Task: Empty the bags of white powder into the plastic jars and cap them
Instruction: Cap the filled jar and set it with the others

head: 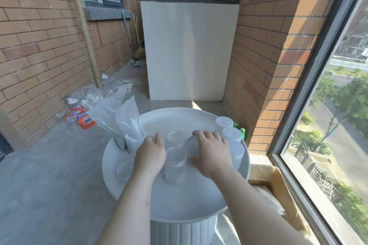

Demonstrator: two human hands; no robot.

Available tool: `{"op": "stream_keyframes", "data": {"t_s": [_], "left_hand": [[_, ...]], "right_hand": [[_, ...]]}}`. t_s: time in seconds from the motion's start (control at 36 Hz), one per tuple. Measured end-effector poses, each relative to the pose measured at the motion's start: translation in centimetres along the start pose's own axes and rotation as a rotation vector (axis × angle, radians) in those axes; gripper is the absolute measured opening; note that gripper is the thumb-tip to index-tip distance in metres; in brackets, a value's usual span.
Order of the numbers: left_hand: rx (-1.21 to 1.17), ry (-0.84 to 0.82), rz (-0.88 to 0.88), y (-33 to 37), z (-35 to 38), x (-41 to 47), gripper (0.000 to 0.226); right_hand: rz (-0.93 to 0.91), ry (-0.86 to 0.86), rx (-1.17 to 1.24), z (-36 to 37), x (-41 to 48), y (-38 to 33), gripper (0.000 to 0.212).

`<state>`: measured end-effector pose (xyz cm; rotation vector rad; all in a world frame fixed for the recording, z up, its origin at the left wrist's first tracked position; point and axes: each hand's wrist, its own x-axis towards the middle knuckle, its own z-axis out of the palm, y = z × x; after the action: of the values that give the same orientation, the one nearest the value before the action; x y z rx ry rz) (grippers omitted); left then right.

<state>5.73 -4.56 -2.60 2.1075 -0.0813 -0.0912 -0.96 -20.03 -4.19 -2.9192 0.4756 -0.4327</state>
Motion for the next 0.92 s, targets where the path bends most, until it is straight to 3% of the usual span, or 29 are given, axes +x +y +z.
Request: {"op": "stream_keyframes", "data": {"t_s": [0.08,0.22,0.5,0.69,0.92], "left_hand": [[-0.055,-0.006,0.006,0.0,0.6,0.5,0.041],[-0.211,0.042,-0.016,0.5,1.1,0.7,0.042],[-0.468,-0.015,-0.15,-0.3,1.9,2.4,0.052],[-0.481,-0.046,-0.141,-0.8,1.7,2.6,0.047],[-0.531,-0.096,-0.184,-0.7,1.8,2.5,0.058]], "right_hand": [[-0.03,0.013,-0.077,0.2,0.9,0.3,0.069],[0.016,0.066,-0.141,0.2,2.5,1.2,0.034],[0.108,0.03,-0.25,-0.9,4.3,2.1,0.026],[0.04,-0.049,-0.242,-0.7,4.6,2.9,0.048],[0.049,-0.146,-0.263,-0.3,4.9,3.0,0.063]]}}
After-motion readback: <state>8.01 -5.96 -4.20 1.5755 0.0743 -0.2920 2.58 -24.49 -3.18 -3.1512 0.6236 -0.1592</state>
